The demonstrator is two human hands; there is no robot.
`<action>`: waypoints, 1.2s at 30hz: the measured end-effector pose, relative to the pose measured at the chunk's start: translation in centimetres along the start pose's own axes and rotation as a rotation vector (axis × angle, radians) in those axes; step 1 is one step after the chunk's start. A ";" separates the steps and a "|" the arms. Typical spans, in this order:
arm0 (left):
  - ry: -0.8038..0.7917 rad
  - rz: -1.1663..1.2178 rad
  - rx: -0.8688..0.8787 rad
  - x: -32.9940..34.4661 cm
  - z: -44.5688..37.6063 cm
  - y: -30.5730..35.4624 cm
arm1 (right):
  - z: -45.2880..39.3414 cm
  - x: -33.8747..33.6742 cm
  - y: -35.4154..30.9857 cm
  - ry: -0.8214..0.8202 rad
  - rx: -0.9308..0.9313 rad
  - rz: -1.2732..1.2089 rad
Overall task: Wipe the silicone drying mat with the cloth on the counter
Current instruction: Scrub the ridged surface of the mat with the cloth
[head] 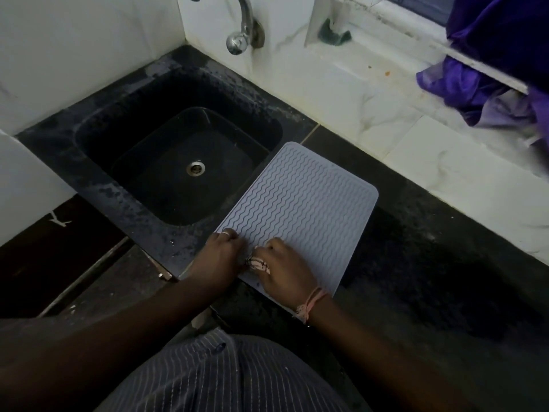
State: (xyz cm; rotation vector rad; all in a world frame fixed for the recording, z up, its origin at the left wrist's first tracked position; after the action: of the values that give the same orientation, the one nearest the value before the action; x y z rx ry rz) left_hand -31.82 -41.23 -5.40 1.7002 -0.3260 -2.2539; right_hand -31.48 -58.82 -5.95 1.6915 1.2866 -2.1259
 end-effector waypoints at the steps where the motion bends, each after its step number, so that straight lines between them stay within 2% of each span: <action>1: -0.012 -0.022 0.001 0.1 -0.3 -0.2 | -0.1 -0.2 0.4 0.000 -0.003 0.005; 4: -0.036 -0.079 -0.004 0.4 -0.5 -0.5 | -1.2 -2.0 2.9 0.051 0.032 0.026; 8: -0.055 -0.103 0.001 0.7 -0.8 -0.8 | -3.7 -5.1 7.2 0.163 0.198 0.016; 12: -0.091 -0.056 -0.057 0.4 -1.2 -0.5 | -5.5 -6.8 8.8 0.234 0.332 0.068; 14: -0.076 0.004 -0.093 0.2 -1.7 0.0 | -5.6 -6.9 8.1 0.231 0.271 0.012; 17: 0.022 0.103 -0.112 -0.3 -2.8 0.8 | -4.2 -4.5 4.7 0.081 0.095 -0.063; 19: 0.015 0.083 -0.088 -0.1 -3.6 1.3 | -2.6 -2.1 2.6 0.014 0.034 -0.036; 23: -0.030 -0.058 -0.054 0.4 -4.4 1.2 | -1.6 -0.9 2.8 0.102 0.092 -0.017; 28: -0.082 -0.153 -0.045 0.4 -4.8 1.0 | -3.3 -4.0 7.8 0.192 0.193 -0.028; 33: -0.118 -0.193 -0.057 0.1 -5.1 1.8 | -5.3 -6.6 10.8 0.246 0.330 0.008; 36: -0.107 -0.130 -0.099 -0.4 -5.9 2.8 | -5.4 -6.3 9.0 0.257 0.293 -0.015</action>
State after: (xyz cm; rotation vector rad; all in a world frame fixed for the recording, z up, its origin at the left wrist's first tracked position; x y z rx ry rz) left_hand -25.75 -43.63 -5.66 1.5974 -0.1269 -2.4161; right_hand -20.11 -63.21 -5.34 2.1377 1.0864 -2.2554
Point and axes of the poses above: each hand's wrist, its own z-axis away from the middle knuckle, its own x-axis out of the palm, y = z × x, the point moved 2 cm from there along -z, towards the middle knuckle, and after that the axes turned 11 degrees about -x, right-handed, at the moved point
